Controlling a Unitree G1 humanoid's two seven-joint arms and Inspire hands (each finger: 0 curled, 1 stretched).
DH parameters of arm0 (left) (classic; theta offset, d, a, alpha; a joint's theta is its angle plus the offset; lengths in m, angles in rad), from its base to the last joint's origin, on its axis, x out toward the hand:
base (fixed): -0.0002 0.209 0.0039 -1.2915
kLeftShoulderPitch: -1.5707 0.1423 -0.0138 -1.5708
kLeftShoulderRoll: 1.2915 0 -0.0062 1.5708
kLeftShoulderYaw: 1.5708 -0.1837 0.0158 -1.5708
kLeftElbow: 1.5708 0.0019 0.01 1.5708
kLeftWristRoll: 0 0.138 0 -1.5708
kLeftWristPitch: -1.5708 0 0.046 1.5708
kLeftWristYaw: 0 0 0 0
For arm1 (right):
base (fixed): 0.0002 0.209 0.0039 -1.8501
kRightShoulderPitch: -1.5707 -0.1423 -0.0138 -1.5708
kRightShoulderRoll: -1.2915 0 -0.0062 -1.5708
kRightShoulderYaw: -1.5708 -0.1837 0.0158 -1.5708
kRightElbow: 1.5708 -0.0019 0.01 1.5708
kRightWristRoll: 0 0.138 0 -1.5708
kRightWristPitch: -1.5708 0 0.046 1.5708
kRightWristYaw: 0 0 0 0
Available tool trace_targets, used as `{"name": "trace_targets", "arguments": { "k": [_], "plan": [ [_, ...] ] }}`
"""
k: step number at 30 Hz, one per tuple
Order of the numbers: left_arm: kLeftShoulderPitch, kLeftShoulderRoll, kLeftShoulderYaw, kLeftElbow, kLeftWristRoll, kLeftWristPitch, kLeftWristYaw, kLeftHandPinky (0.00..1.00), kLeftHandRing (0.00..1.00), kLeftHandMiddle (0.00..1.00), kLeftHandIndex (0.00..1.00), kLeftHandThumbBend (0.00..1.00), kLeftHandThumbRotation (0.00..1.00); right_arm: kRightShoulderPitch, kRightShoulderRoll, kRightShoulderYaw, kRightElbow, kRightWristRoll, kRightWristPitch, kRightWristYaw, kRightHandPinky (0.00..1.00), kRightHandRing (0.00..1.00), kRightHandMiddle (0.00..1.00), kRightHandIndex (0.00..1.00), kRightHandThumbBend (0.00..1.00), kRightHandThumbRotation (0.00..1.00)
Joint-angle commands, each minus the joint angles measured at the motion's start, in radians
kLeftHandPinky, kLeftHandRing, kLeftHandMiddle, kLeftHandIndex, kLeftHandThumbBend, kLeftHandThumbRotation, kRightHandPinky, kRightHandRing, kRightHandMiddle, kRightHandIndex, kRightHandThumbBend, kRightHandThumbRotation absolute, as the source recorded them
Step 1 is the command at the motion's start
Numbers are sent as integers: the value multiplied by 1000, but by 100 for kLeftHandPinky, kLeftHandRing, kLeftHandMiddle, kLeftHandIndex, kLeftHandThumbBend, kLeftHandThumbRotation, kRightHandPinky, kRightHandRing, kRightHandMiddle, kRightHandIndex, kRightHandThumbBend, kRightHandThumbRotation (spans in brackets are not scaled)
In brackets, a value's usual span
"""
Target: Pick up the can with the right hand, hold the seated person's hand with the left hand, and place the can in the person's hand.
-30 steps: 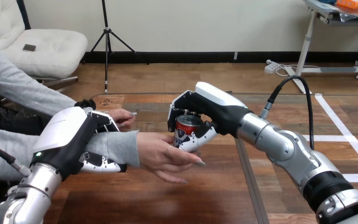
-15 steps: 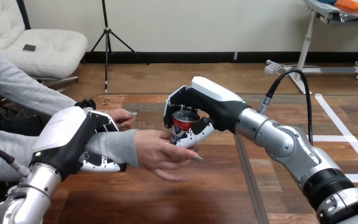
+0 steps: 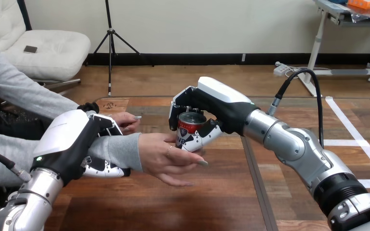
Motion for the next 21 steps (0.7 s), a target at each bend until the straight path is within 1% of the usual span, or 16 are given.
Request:
{"name": "trace_targets", "arguments": {
  "k": [1, 5, 8, 9, 12, 15, 17, 18, 21],
  "plan": [
    [-101, -4, 16, -39, -25, -23, 22, 31, 36, 41, 44, 73, 0, -63, 12, -21, -62, 35, -17, -4, 26, 30, 36, 42, 68, 0],
    [-101, -6, 17, -41, -26, -16, 19, 31, 36, 41, 44, 73, 0, -59, 13, -25, -58, 41, -24, -11, 28, 32, 38, 42, 69, 0],
    [-101, -5, 16, -42, -22, -14, 20, 31, 36, 41, 44, 73, 0, -56, 10, -23, -65, 36, -4, -10, 29, 33, 39, 43, 70, 0],
    [-101, -4, 15, -42, -20, -16, 23, 31, 36, 41, 44, 73, 0, -55, 8, -22, -71, 34, 10, -6, 30, 34, 39, 43, 71, 0],
    [-100, -4, 15, -42, -18, -17, 25, 31, 36, 41, 44, 73, 0, -51, 5, -22, -83, 32, 35, 2, 31, 36, 41, 45, 73, 2],
    [-99, -6, 16, -44, -21, -14, 22, 31, 36, 41, 44, 73, 0, -46, 2, -23, -95, 34, 48, 7, 32, 38, 42, 47, 77, 9],
    [-99, -6, 16, -44, -22, -15, 22, 31, 36, 41, 44, 73, 0, -44, 2, -24, -101, 36, 54, 9, 33, 39, 43, 48, 79, 16],
    [-99, -6, 16, -43, -22, -16, 23, 31, 36, 41, 44, 73, 0, -41, 1, -25, -104, 39, 55, 10, 33, 39, 43, 48, 80, 17],
    [-98, -6, 16, -44, -22, -17, 23, 31, 36, 41, 44, 73, 0, -36, -1, -28, -111, 42, 59, 11, 34, 40, 44, 50, 83, 26]
  ]
}}
